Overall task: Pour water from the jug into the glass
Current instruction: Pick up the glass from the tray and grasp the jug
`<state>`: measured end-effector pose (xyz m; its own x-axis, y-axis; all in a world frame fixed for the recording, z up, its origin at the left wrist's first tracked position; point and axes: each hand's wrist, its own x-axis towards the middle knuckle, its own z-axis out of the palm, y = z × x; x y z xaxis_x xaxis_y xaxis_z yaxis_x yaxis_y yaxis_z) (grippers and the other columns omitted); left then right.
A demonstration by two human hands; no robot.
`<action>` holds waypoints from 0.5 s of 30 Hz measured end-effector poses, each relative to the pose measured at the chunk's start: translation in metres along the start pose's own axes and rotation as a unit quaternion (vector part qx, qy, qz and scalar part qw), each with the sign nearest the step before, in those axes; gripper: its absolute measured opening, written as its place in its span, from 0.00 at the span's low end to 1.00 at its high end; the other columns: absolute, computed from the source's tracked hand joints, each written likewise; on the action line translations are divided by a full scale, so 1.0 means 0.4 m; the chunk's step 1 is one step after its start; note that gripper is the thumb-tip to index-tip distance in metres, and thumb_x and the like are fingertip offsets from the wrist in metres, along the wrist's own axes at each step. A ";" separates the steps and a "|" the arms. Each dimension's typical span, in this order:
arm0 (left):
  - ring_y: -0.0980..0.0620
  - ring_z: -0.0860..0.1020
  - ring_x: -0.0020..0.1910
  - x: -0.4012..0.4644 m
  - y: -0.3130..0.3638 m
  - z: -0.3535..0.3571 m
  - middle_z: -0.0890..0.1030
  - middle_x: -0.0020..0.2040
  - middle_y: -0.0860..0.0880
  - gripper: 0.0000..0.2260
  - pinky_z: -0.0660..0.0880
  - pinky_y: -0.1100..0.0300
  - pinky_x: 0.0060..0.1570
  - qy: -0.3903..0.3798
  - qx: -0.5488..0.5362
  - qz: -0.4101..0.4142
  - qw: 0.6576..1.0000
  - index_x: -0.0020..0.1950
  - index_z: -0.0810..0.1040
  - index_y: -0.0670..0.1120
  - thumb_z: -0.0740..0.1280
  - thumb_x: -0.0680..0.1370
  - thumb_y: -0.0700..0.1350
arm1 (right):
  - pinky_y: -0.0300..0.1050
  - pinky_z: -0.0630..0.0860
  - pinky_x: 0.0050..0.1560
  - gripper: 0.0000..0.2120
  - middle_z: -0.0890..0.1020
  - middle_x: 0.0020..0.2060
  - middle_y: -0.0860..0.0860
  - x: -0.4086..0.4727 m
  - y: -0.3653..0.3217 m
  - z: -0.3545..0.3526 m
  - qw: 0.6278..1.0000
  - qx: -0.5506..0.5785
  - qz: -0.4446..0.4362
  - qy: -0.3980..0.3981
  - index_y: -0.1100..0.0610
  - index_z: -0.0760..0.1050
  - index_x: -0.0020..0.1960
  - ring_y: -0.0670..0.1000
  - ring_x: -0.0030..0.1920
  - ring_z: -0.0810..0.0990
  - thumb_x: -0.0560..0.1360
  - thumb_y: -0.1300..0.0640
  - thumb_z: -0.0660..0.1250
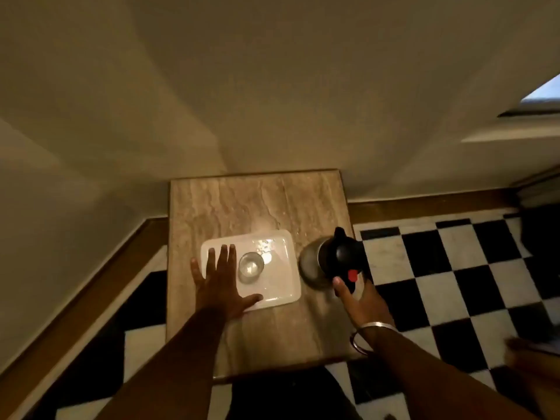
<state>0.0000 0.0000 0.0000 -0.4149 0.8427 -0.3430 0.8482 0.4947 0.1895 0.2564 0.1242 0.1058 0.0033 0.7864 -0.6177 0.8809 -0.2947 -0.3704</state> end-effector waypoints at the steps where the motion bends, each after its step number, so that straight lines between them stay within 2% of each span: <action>1: 0.39 0.45 0.79 0.011 -0.002 0.022 0.50 0.81 0.43 0.61 0.28 0.37 0.69 -0.011 -0.026 -0.018 0.999 0.79 0.36 0.46 0.63 0.62 0.78 | 0.54 0.73 0.57 0.42 0.81 0.57 0.59 0.016 0.000 0.017 0.998 0.064 0.029 -0.006 0.56 0.74 0.61 0.59 0.54 0.79 0.64 0.22 0.55; 2: 0.39 0.49 0.79 0.025 -0.009 0.065 0.53 0.81 0.43 0.61 0.29 0.38 0.69 0.004 -0.053 -0.039 0.998 0.80 0.41 0.44 0.66 0.62 0.77 | 0.50 0.73 0.50 0.40 0.82 0.51 0.57 0.043 0.006 0.041 0.992 0.114 0.054 -0.015 0.54 0.78 0.53 0.54 0.47 0.79 0.62 0.22 0.53; 3: 0.39 0.51 0.78 0.035 -0.010 0.098 0.56 0.80 0.42 0.59 0.30 0.38 0.70 0.004 -0.074 -0.063 0.995 0.80 0.46 0.43 0.68 0.63 0.75 | 0.46 0.70 0.44 0.36 0.82 0.45 0.54 0.059 0.016 0.057 0.988 0.149 0.042 -0.012 0.51 0.78 0.46 0.49 0.42 0.77 0.61 0.22 0.51; 4: 0.39 0.53 0.78 0.043 -0.006 0.120 0.58 0.80 0.42 0.57 0.32 0.39 0.71 0.003 -0.107 -0.083 0.991 0.79 0.49 0.43 0.70 0.63 0.73 | 0.43 0.68 0.40 0.32 0.81 0.42 0.50 0.076 0.022 0.063 0.981 0.188 0.044 -0.011 0.48 0.77 0.42 0.46 0.41 0.76 0.63 0.23 0.51; 6: 0.40 0.57 0.77 0.057 0.019 0.176 0.64 0.77 0.42 0.53 0.39 0.39 0.73 -0.001 -0.181 -0.096 0.979 0.78 0.54 0.43 0.73 0.65 0.69 | 0.39 0.65 0.38 0.30 0.83 0.42 0.49 0.110 0.050 0.090 0.972 0.232 0.031 0.001 0.50 0.78 0.43 0.44 0.43 0.77 0.68 0.26 0.53; 9: 0.41 0.70 0.70 0.076 0.043 0.224 0.74 0.69 0.44 0.44 0.60 0.37 0.72 0.055 -0.306 -0.098 0.946 0.74 0.63 0.46 0.77 0.65 0.63 | 0.38 0.65 0.41 0.31 0.85 0.39 0.55 0.146 0.071 0.110 0.959 0.283 0.021 0.016 0.56 0.81 0.43 0.52 0.44 0.81 0.70 0.32 0.53; 11: 0.46 0.73 0.66 0.094 0.057 0.241 0.76 0.66 0.47 0.41 0.69 0.45 0.68 0.099 -0.392 -0.137 0.904 0.71 0.65 0.50 0.79 0.64 0.60 | 0.40 0.67 0.42 0.28 0.84 0.36 0.56 0.168 0.075 0.125 0.950 0.311 0.028 0.027 0.53 0.80 0.40 0.55 0.43 0.82 0.67 0.31 0.56; 13: 0.55 0.73 0.63 0.107 0.071 0.251 0.77 0.64 0.56 0.38 0.69 0.56 0.64 0.128 -0.434 -0.165 0.877 0.69 0.66 0.55 0.80 0.64 0.58 | 0.43 0.69 0.44 0.27 0.83 0.31 0.54 0.183 0.084 0.139 0.945 0.323 0.031 0.035 0.52 0.79 0.40 0.55 0.40 0.82 0.64 0.30 0.58; 15: 0.65 0.71 0.57 0.119 0.081 0.253 0.74 0.57 0.68 0.34 0.66 0.67 0.59 0.145 -0.447 -0.162 0.868 0.63 0.66 0.64 0.80 0.64 0.56 | 0.44 0.70 0.42 0.25 0.82 0.25 0.48 0.195 0.099 0.145 0.940 0.337 0.025 0.045 0.52 0.79 0.39 0.50 0.35 0.81 0.64 0.31 0.60</action>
<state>0.0412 0.0347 -0.1034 -0.7591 0.5823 -0.2910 0.1308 0.5743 0.8081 0.2641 0.1424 0.0026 0.1040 0.7958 -0.5966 0.3780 -0.5865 -0.7163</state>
